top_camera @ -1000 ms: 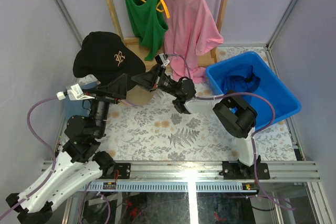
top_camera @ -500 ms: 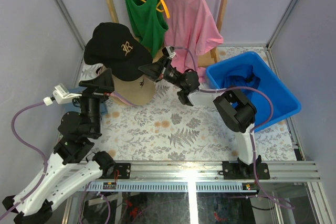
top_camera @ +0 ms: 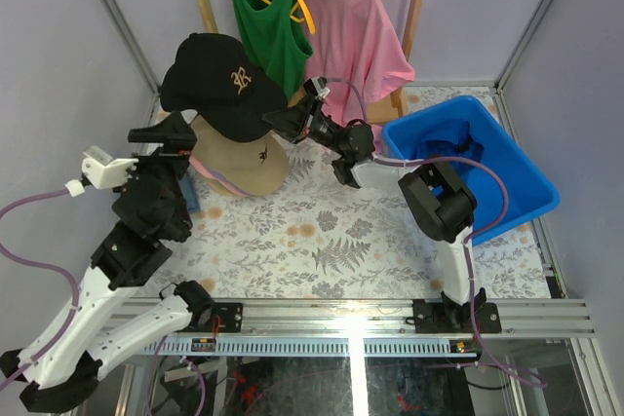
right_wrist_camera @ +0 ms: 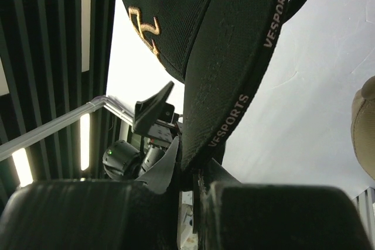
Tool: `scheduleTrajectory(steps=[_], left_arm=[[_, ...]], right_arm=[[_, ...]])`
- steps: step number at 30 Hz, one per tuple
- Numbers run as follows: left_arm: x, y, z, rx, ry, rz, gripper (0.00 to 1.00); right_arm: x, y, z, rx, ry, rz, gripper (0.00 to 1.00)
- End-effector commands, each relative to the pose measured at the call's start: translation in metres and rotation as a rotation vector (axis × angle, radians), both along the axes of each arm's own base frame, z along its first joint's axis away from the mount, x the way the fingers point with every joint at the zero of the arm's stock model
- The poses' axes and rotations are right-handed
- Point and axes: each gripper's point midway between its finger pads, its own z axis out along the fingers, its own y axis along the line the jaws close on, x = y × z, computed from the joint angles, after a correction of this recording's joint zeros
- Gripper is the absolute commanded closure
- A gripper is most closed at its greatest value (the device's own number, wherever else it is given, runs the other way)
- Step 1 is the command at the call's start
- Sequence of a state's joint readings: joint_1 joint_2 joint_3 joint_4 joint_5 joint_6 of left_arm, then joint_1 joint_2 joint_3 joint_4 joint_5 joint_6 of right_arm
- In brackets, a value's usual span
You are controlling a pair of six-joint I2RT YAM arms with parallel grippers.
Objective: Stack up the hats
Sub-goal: Stack the hat on the hat.
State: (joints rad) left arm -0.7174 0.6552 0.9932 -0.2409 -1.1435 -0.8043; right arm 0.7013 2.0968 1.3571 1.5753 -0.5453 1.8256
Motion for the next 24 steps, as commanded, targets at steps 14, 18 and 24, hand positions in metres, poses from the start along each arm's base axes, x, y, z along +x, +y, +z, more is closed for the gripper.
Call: scheduleTrajectory(steps=[14,18,24], left_arm=[[0.024,-0.059,0.160,0.123,-0.117,-0.246,0.00],[0.043,-0.069,0.188,0.180,-0.099,-0.261,0.00],[0.098,-0.065,0.199,0.127,-0.098,-0.420,0.04]], right_arm=[[-0.031,-0.079,0.108,0.195,-0.218,-0.015,1.00],[-0.026,-0.086,0.116,0.207,-0.227,-0.018,1.00],[-0.024,-0.099,0.119,0.199,-0.233,-0.048,1.00]])
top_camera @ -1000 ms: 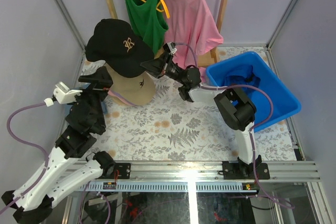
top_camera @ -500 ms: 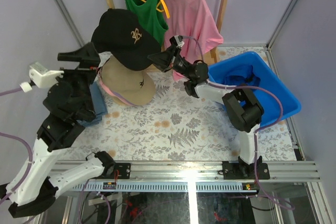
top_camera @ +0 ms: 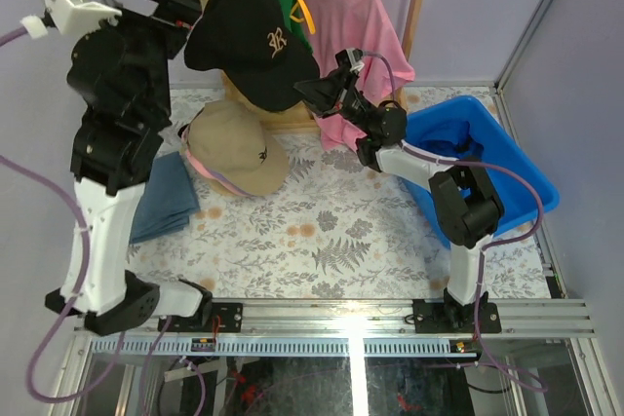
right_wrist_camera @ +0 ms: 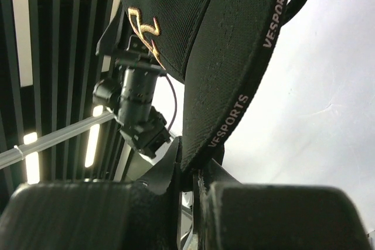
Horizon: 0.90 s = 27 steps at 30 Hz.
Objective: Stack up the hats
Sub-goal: Stack the hat on the hat.
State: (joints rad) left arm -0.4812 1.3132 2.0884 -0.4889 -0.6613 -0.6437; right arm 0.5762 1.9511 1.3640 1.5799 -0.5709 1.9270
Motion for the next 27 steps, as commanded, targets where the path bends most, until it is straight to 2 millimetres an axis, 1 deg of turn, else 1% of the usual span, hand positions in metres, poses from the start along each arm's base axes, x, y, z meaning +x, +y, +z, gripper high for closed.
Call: scheduleTrajectory(steps=[1,3,4,6,7,9,12,13,14,16,17,20,21,27], left_arm=[[0.035,-0.012,-0.020,0.009,0.064,-0.224,0.05],[0.052,-0.006,-0.034,-0.056,0.085,-0.287,0.08],[0.064,0.004,-0.049,-0.101,0.110,-0.331,0.09],[0.079,0.006,-0.081,-0.209,0.145,-0.443,0.09],[0.082,0.008,-0.098,-0.248,0.156,-0.473,0.08],[0.083,0.015,-0.130,-0.309,0.172,-0.479,0.08],[0.073,0.027,-0.159,-0.378,0.139,-0.493,0.05],[0.069,0.028,-0.162,-0.402,0.111,-0.518,0.02],[0.067,0.030,-0.165,-0.433,0.088,-0.544,0.00],[0.061,0.031,-0.169,-0.491,0.041,-0.604,0.00],[0.060,0.031,-0.176,-0.523,0.033,-0.623,0.00],[0.051,0.030,-0.174,-0.585,-0.038,-0.681,0.00],[0.046,0.029,-0.168,-0.592,-0.076,-0.704,0.00],[0.027,0.023,-0.154,-0.665,-0.178,-0.835,0.00]], right_arm=[[-0.033,-0.037,0.046,0.099,-0.175,-0.020,1.00],[-0.029,-0.047,0.045,0.091,-0.174,-0.048,1.00],[-0.027,-0.051,0.043,0.087,-0.171,-0.061,1.00],[-0.027,-0.061,0.045,0.081,-0.180,-0.080,1.00],[-0.028,-0.063,0.046,0.078,-0.185,-0.082,1.00],[-0.033,-0.066,0.049,0.071,-0.203,-0.080,1.00],[-0.037,-0.067,0.051,0.065,-0.218,-0.065,1.00],[-0.037,-0.066,0.051,0.062,-0.217,-0.058,1.00],[-0.037,-0.065,0.049,0.059,-0.215,-0.052,1.00],[-0.038,-0.063,0.046,0.044,-0.219,-0.041,1.00],[-0.039,-0.061,0.043,0.036,-0.219,-0.035,1.00],[-0.043,-0.056,0.039,0.024,-0.225,-0.022,1.00],[-0.046,-0.053,0.038,0.019,-0.229,-0.015,1.00],[-0.057,-0.040,0.036,0.010,-0.251,0.030,1.00]])
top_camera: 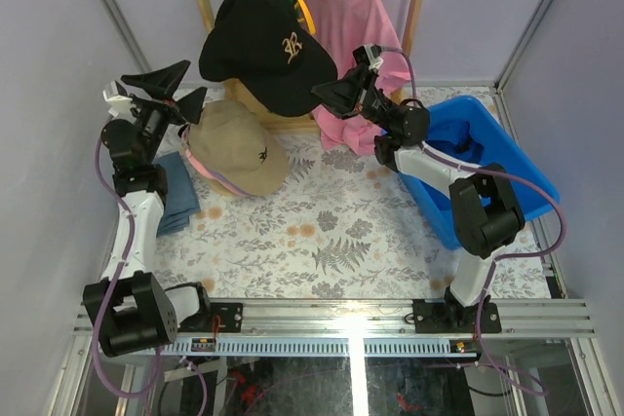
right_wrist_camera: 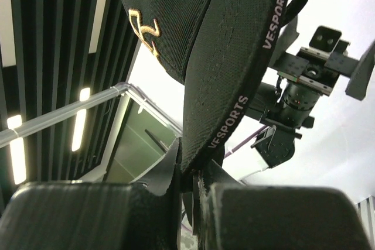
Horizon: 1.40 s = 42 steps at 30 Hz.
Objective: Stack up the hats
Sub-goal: Stack the hat on the hat.
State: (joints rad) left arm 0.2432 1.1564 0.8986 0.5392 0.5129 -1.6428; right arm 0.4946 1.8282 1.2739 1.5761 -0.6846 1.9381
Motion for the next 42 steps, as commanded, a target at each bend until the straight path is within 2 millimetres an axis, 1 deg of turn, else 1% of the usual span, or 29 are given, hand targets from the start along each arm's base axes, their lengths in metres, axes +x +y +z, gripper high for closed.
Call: scheduleTrajectory(steps=[1,3,7,11,16,20,22,25,26,33,38,42], left_arm=[[-0.039,-0.016,0.052,-0.080,-0.237,-0.158,0.00],[-0.042,-0.020,0.053,-0.097,-0.240,-0.196,0.00],[-0.048,-0.021,0.052,-0.151,-0.254,-0.236,0.00],[-0.055,-0.024,0.053,-0.211,-0.261,-0.293,0.00],[-0.069,-0.026,0.062,-0.259,-0.307,-0.341,0.00],[-0.076,-0.027,0.067,-0.273,-0.325,-0.356,0.03],[-0.080,-0.027,0.068,-0.287,-0.337,-0.360,0.08],[-0.082,-0.025,0.065,-0.312,-0.345,-0.358,0.17],[-0.081,-0.024,0.064,-0.317,-0.343,-0.354,0.22],[-0.075,-0.019,0.049,-0.343,-0.322,-0.330,0.65],[-0.069,-0.017,0.039,-0.334,-0.304,-0.301,0.98],[-0.062,-0.017,0.030,-0.273,-0.282,-0.249,1.00]], right_arm=[[-0.043,-0.002,0.027,0.069,-0.189,0.049,1.00],[-0.046,0.004,0.025,0.067,-0.191,0.062,1.00],[-0.051,0.015,0.023,0.068,-0.191,0.090,1.00],[-0.054,0.021,0.021,0.067,-0.192,0.104,1.00],[-0.053,0.029,0.015,0.066,-0.180,0.116,1.00],[-0.051,0.036,0.010,0.063,-0.169,0.125,1.00],[-0.048,0.037,0.008,0.062,-0.162,0.124,1.00],[-0.046,0.040,0.005,0.060,-0.158,0.126,1.00],[-0.045,0.042,0.003,0.059,-0.154,0.128,1.00],[-0.036,0.048,-0.007,0.049,-0.134,0.127,1.00],[-0.029,0.051,-0.017,0.037,-0.113,0.125,1.00],[-0.016,0.048,-0.029,0.022,-0.075,0.103,1.00]])
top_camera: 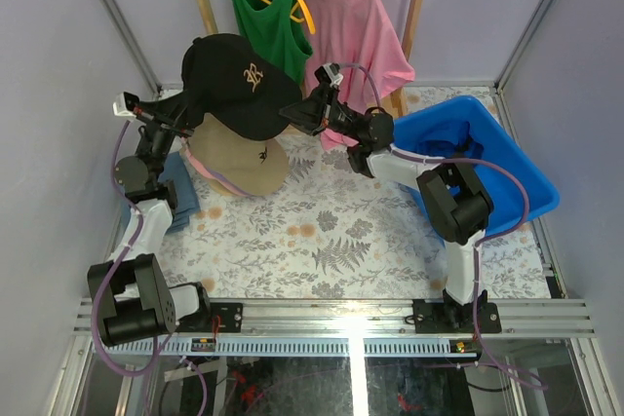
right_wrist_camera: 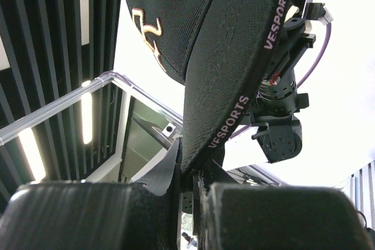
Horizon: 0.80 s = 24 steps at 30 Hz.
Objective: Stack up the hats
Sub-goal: Stack the hat on the hat.
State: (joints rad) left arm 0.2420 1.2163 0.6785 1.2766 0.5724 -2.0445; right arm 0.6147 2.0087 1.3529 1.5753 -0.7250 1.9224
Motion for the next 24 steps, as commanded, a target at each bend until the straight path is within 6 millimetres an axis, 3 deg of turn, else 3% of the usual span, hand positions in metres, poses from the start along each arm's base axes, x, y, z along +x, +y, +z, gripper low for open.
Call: scheduleTrajectory(steps=[1,12,21,24], left_arm=[[-0.003,0.000,0.002,-0.021,0.028,-0.008,1.00],[0.020,0.006,-0.015,0.337,0.144,0.276,1.00],[0.032,0.016,-0.059,0.450,0.253,0.361,1.00],[0.033,0.020,-0.064,0.484,0.269,0.390,1.00]], right_arm=[[-0.007,-0.019,0.024,0.108,-0.112,-0.038,1.00],[0.027,-0.029,-0.011,0.050,-0.032,-0.079,1.00],[0.046,-0.031,-0.055,-0.019,0.018,-0.120,1.00],[0.050,-0.030,-0.070,-0.044,0.037,-0.126,1.00]])
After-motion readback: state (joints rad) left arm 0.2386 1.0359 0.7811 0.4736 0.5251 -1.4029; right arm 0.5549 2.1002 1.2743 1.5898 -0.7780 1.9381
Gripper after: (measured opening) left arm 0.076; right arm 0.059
